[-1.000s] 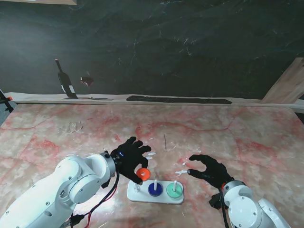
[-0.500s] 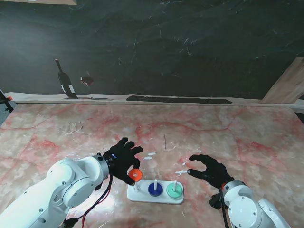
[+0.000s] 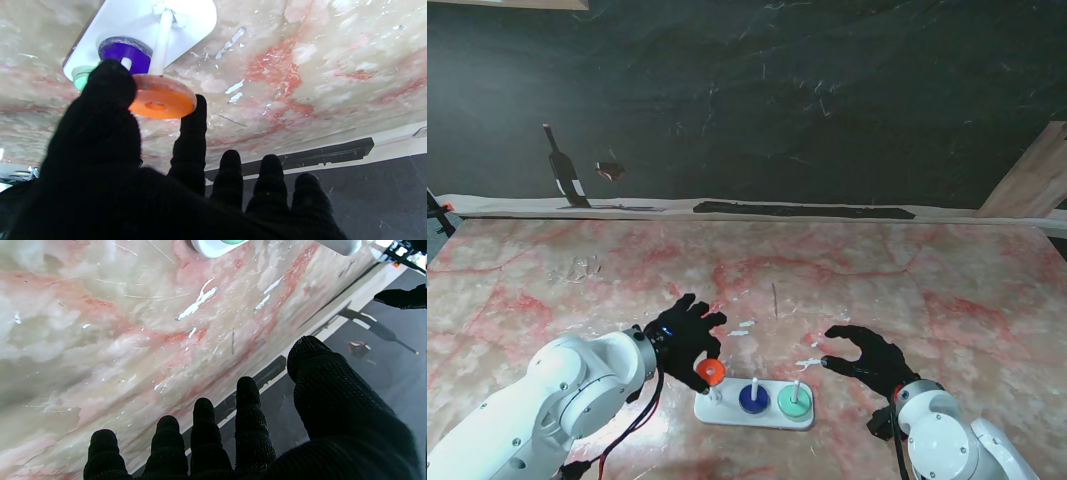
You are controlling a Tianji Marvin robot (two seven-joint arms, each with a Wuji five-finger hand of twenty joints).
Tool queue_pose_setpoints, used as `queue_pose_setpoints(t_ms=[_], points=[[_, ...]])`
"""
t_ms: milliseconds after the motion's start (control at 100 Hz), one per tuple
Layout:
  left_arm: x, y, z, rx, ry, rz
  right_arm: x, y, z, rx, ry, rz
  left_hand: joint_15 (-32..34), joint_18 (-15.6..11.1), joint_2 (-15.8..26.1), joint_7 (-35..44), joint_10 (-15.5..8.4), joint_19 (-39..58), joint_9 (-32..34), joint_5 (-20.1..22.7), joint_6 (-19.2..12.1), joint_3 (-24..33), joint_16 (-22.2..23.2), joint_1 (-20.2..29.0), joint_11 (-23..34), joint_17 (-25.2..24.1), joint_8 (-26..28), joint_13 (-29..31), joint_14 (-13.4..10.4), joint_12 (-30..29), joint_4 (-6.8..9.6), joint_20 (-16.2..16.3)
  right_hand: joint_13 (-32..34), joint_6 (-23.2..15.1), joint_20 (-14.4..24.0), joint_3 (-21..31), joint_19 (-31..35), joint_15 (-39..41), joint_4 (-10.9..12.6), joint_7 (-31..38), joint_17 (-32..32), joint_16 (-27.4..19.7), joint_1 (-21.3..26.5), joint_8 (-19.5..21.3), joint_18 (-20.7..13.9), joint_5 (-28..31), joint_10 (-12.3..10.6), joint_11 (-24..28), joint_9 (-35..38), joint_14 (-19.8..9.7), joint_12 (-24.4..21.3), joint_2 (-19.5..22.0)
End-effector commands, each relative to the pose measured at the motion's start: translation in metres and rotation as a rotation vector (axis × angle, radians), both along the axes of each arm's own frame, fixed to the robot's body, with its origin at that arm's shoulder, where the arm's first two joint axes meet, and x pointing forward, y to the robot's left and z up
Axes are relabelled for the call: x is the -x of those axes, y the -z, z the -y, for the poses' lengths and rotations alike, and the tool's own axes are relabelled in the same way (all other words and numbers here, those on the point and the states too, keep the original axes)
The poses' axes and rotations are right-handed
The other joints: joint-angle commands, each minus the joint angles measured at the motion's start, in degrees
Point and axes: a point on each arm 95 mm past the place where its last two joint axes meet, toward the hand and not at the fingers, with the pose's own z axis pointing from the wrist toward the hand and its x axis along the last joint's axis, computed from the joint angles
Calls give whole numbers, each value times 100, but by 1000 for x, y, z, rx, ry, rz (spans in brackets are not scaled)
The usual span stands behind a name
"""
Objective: Move the three rings of the Hanoi Tower from the left rod to the right rod
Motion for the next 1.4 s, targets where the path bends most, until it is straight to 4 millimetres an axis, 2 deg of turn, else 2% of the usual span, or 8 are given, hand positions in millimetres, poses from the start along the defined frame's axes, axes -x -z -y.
queue_pose_setpoints(t_ms=[0,1080,1390], points=[[-1,2,0,-3,2,-5,2,2,-1,0,-4,-2,53,85,312,280,-130,4,53,459,-530,270,-23,193,26,-81,59,7,45,-90,347,122,-101,13,-31,36,-93,-41,21,-33,-34,29,-257,-38,62,-139,-15,94,-177,-11,41,3],[0,17,2,-13,4,-34,1,3,0,0,-3,-2,71,71,294,291,-138,7,49,439,-536,289,-20,206,18,-79,55,10,43,-81,345,143,-93,1,-13,37,-79,-39,22,-34,-37,30,-246,-39,65,-152,-16,101,-179,-14,44,7],[1,24,2,-16,-4,-51,1,3,-1,3,-6,-4,63,75,367,204,-106,11,25,329,-381,255,-19,77,-12,-82,2,1,55,-80,382,154,-99,10,-8,31,-75,-40,22,-36,-39,30,-255,-39,65,-164,-7,101,-188,-14,44,14]])
